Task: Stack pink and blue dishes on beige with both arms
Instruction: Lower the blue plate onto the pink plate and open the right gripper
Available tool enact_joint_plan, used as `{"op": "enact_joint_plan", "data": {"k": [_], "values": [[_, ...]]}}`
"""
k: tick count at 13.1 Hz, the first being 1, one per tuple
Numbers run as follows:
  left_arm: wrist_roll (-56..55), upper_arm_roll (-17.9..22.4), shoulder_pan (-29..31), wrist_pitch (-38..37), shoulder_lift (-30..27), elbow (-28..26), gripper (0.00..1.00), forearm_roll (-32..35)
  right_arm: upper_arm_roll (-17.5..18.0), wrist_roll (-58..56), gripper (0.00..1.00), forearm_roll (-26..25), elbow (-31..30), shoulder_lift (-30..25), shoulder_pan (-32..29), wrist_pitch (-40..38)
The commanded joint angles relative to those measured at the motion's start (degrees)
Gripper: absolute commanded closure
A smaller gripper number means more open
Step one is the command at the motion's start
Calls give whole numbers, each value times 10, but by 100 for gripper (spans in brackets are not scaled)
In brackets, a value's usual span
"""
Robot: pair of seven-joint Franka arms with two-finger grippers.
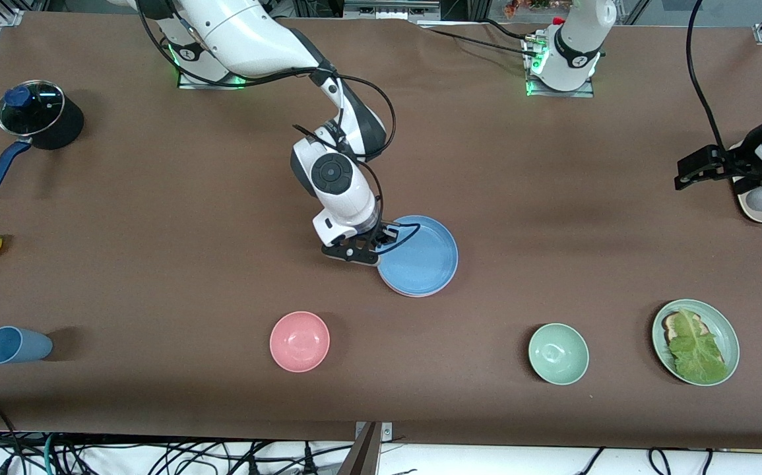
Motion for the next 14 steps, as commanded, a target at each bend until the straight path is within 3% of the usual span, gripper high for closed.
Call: {"op": "enact_joint_plan", "data": {"k": [1, 2, 5, 8, 11, 12, 14], "values": [[-1, 7, -4, -10, -24, -10, 0, 12, -4, 8, 100, 3, 22, 13, 4, -1], [1, 12, -3, -23, -24, -13, 0, 11, -4, 7, 100, 3, 22, 14, 3, -1], [-1, 13, -5, -37, -42, -26, 0, 2, -5, 3, 64, 2, 23, 13, -2, -5], [-8, 19, -5, -40, -49, -28, 0, -19, -13, -2, 44, -21, 23, 3, -4, -20], [2, 36, -9, -65, -53, -31, 0, -47, -44, -45, 21, -36, 56, -8, -12, -104], [2, 36, -9, -66, -50, -30, 0, -47, -51, -77, 11, -33, 65, -22, -23, -137], [0, 34, -9, -67, -38, -24, 0, -43, -53, -151, 1, -30, 63, -65, -64, -182]]}}
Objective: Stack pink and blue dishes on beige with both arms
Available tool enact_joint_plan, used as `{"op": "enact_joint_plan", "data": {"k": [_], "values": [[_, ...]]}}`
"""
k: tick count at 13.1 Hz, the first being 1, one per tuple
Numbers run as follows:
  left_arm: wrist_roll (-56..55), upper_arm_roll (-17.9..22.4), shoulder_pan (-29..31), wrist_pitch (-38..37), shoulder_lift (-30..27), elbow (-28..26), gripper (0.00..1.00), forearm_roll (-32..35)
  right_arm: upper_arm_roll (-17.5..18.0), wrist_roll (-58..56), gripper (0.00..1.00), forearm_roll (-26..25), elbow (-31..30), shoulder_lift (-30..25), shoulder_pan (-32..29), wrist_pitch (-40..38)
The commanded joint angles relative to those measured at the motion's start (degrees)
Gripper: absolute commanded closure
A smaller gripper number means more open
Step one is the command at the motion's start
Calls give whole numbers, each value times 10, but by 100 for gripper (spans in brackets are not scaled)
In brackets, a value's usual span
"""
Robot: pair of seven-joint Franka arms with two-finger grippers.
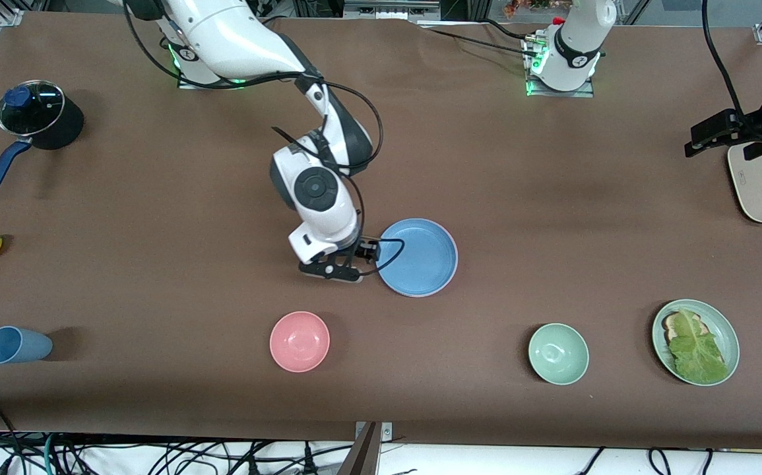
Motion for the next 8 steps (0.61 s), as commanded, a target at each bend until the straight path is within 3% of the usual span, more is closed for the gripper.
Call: {"op": "enact_joint_plan", "data": {"k": [1, 4, 8], "values": [[1, 7, -6, -4, 0, -8, 0, -8, 5, -105, 1, -2, -7, -70, -58, -78], [2, 7, -5, -4, 8, -9, 0, -8, 3, -192, 0, -1, -33, -142, -113, -175], [2, 6, -6, -4, 8, -9, 0, -8, -39, -276, 0, -1, -168, -281, -124, -193]]}}
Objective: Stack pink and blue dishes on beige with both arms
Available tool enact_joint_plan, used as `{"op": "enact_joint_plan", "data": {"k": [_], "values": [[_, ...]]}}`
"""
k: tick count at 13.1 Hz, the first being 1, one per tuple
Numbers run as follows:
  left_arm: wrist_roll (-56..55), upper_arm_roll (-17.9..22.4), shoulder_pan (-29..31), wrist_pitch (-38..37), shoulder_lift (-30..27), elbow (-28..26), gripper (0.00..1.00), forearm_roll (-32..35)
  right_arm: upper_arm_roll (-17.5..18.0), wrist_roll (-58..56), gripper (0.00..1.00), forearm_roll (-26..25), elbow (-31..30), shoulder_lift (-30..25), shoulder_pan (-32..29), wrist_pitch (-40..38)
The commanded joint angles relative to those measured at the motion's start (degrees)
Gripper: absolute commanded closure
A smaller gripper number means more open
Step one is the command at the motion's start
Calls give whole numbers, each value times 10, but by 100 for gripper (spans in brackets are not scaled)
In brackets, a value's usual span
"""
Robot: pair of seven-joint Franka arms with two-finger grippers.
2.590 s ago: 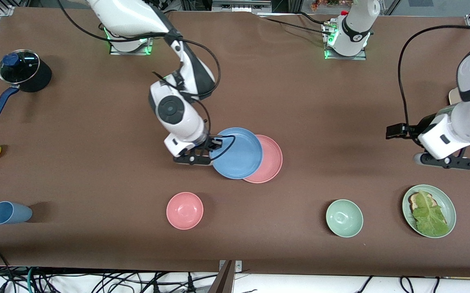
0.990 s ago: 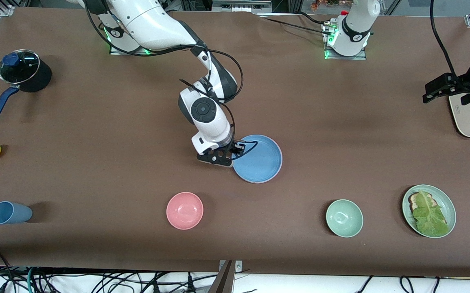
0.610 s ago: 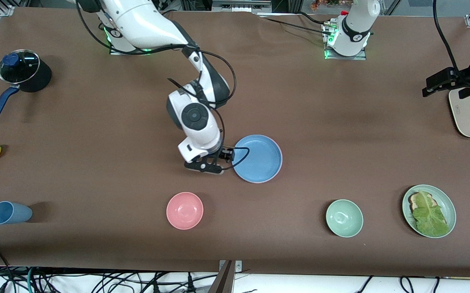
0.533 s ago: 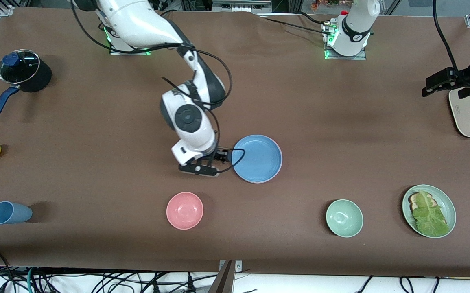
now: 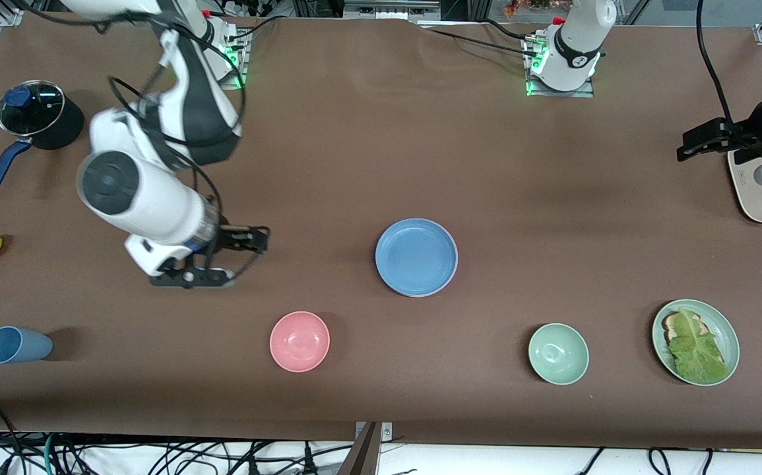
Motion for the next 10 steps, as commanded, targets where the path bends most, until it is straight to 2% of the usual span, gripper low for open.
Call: {"op": "enact_joint_plan", "data": {"k": [1, 3, 5, 8, 10], "values": [[2, 6, -6, -3, -2, -1, 0, -6, -15, -41, 0, -3, -125, -118, 0, -11], [2, 6, 1, -3, 2, -4, 0, -6, -7, -63, 0, -8, -159, -170, -42, -47], [1, 6, 2, -3, 5, -4, 0, -6, 22, -81, 0, -17, -191, -219, -91, -61], [1, 6, -3, -3, 5, -4, 0, -6, 85, -81, 0, -81, -192, -258, -143, -84], [2, 6, 1, -4, 6, -5, 0, -6, 88, -83, 0, -91, -187, -264, -146, -85]]}}
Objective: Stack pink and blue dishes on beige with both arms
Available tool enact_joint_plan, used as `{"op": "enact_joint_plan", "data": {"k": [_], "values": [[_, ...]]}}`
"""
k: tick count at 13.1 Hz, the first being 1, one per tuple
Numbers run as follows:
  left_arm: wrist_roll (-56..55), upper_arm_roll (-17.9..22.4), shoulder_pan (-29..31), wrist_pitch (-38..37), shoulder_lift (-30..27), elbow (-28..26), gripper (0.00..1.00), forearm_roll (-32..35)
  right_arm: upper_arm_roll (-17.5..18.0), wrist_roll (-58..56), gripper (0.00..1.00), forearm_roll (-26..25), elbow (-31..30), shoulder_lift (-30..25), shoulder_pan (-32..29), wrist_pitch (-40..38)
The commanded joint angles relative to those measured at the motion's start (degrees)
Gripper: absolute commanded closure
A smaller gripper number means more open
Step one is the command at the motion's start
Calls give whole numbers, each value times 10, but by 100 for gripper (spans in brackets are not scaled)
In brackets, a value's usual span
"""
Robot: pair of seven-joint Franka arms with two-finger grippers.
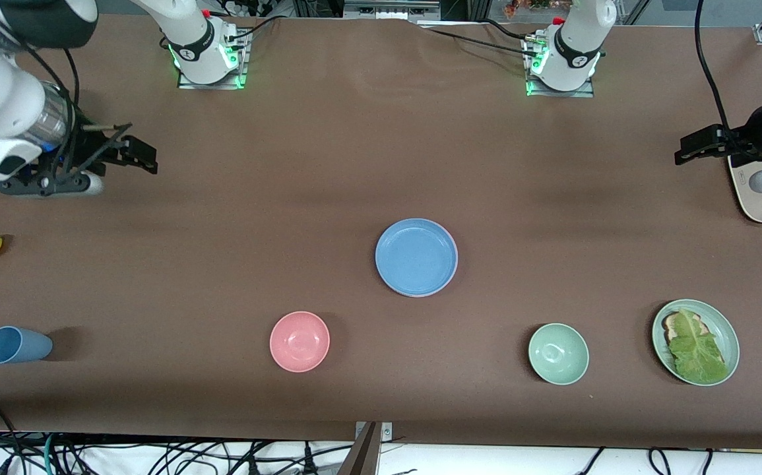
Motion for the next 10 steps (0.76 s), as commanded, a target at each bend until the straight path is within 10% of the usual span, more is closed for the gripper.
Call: {"op": "enact_joint_plan", "data": {"k": [1, 10], "values": [[1, 2, -1, -5, -2, -1, 0, -6, 18, -3, 0, -18, -10, -20, -13, -3], [3, 2, -3, -14, -1, -1, 0, -9, 12, -2, 0, -12, 36, 3, -13, -5]]}}
